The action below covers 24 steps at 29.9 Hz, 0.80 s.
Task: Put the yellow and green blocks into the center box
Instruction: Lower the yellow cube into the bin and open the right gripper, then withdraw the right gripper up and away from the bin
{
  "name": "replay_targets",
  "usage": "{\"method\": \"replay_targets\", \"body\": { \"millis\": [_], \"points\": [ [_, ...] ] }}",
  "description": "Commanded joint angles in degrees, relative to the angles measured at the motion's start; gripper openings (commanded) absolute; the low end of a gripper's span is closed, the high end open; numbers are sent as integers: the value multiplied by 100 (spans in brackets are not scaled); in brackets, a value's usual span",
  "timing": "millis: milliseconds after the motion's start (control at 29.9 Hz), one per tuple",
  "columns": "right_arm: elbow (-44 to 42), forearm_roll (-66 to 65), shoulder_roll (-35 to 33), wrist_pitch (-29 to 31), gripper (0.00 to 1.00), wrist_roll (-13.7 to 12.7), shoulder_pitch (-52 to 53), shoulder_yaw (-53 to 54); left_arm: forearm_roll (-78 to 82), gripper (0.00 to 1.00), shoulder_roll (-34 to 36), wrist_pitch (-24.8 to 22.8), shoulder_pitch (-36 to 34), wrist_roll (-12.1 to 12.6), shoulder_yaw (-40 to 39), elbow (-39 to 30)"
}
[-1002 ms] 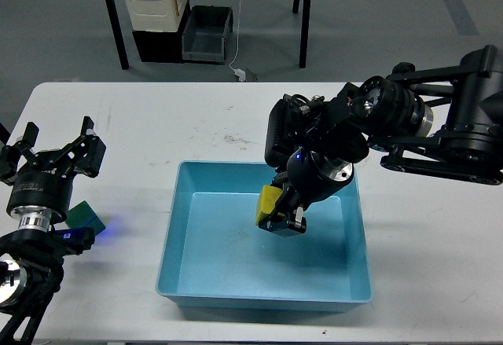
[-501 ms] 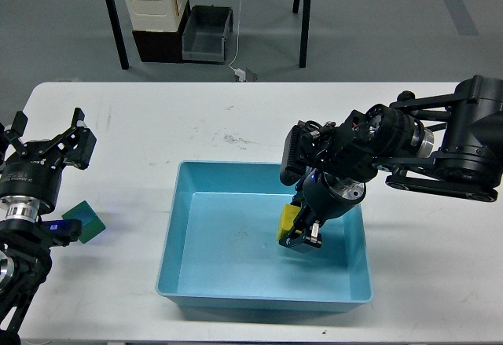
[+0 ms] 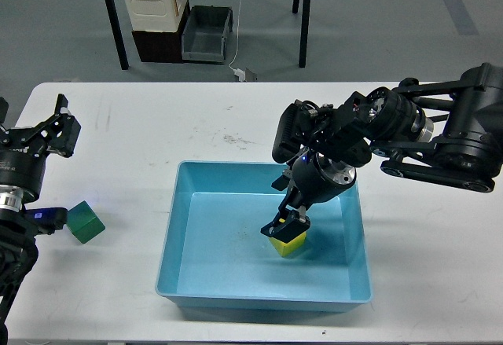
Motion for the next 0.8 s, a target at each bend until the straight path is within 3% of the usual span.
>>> {"method": "replay_targets", "body": {
  "millis": [0, 100, 401, 535, 668, 768],
  "points": [
    [-70, 36, -93, -1, 98, 0, -15, 408, 399, 100, 304, -154, -24, -77, -24, 33],
    [-79, 45, -164, -18, 98, 0, -58, 891, 1321, 100, 322, -154, -85, -270, -330, 50],
    [-246, 89, -349, -18, 98, 0, -892, 3131, 4511, 100, 330, -75, -366, -1823, -859, 489],
    [-272, 89, -296, -289, 98, 0, -1542, 4204, 6320, 100, 322, 197, -490, -1823, -850, 701],
    [-176, 115, -261, -1001, 98, 0, -2167, 4873, 7632, 100, 374, 286, -481, -1823, -859, 701],
    [-1, 255, -261, -1563, 97, 0, -2588, 5364, 8257, 100, 846, 251, -481, -1823, -867, 692]
  ]
}}
